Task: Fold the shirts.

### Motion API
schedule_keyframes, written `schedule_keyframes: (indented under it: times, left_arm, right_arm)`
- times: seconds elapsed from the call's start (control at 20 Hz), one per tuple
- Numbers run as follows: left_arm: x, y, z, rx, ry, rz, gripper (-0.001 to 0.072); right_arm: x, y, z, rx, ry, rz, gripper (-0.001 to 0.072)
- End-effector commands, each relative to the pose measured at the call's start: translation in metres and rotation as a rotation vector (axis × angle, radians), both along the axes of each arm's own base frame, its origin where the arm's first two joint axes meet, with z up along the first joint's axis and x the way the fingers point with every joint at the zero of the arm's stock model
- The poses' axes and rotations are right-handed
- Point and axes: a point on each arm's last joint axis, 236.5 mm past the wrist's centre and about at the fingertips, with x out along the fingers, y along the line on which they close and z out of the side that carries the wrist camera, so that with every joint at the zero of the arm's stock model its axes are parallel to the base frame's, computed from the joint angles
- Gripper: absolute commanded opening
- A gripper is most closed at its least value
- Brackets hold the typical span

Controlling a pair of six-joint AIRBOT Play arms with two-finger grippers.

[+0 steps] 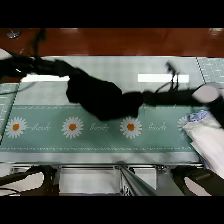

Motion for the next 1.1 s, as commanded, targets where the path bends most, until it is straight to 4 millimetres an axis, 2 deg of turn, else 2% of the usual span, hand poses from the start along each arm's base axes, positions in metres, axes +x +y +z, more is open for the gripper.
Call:
schedule_keyframes:
  times: [0.0,0.05,0.1,0.15,0.2,0.3,0.45,0.5,0.55,0.6,0.65,0.7,0.8,0.9,0.95,1.05]
  left_arm:
    - [-0.001,0.034,0.182,-0.019,-0.449,0.196,0.0022]
    - [-0.016,0.049,0.223,0.029,-0.555,0.268,0.0022]
    - [-0.034,0.063,0.249,0.096,-0.629,0.331,0.0022]
    - [-0.056,0.079,0.268,0.175,-0.686,0.405,0.0022]
    - [-0.078,0.092,0.280,0.248,-0.734,0.470,0.0022]
    - [-0.124,0.111,0.296,0.392,-0.810,0.572,0.0023]
    - [-0.187,0.108,0.308,0.475,-0.891,0.601,0.0022]
    - [-0.203,0.104,0.313,0.477,-0.921,0.601,0.0023]
    - [-0.211,0.101,0.311,0.477,-0.929,0.593,0.0023]
    - [-0.212,0.099,0.300,0.479,-0.902,0.572,0.0023]
    - [-0.205,0.098,0.278,0.470,-0.828,0.550,0.0023]
    - [-0.192,0.097,0.245,0.460,-0.722,0.524,0.0023]
    - [-0.162,0.090,0.161,0.428,-0.492,0.447,0.0022]
    - [-0.141,0.071,0.074,0.344,-0.293,0.374,0.0022]
    - [-0.135,0.059,0.032,0.311,-0.208,0.342,0.0022]
    - [-0.132,0.034,-0.045,0.309,-0.065,0.278,0.0022]
  right_arm:
    - [0.029,-0.040,0.198,-0.077,-0.432,-0.064,0.0021]
    - [0.014,-0.046,0.246,-0.107,-0.521,-0.055,0.0022]
    - [-0.008,-0.048,0.278,-0.118,-0.577,-0.028,0.0022]
    - [-0.033,-0.051,0.302,-0.138,-0.627,-0.002,0.0021]
    - [-0.056,-0.055,0.313,-0.156,-0.656,0.010,0.0022]
    - [-0.095,-0.070,0.319,-0.210,-0.677,0.009,0.0022]
    - [-0.134,-0.084,0.314,-0.242,-0.668,-0.002,0.0022]
    - [-0.141,-0.085,0.302,-0.250,-0.631,0.008,0.0021]
    - [-0.145,-0.086,0.282,-0.264,-0.568,0.021,0.0022]
    - [-0.144,-0.089,0.254,-0.286,-0.490,0.022,0.0022]
    - [-0.137,-0.094,0.225,-0.305,-0.416,0.006,0.0022]
    - [-0.127,-0.098,0.193,-0.323,-0.341,-0.016,0.0022]
    - [-0.097,-0.100,0.128,-0.336,-0.236,-0.052,0.0022]
    - [-0.064,-0.107,0.065,-0.358,-0.163,-0.124,0.0022]
    - [-0.047,-0.121,0.035,-0.393,-0.116,-0.189,0.0022]
    - [-0.016,-0.152,-0.003,-0.447,-0.033,-0.302,0.0022]
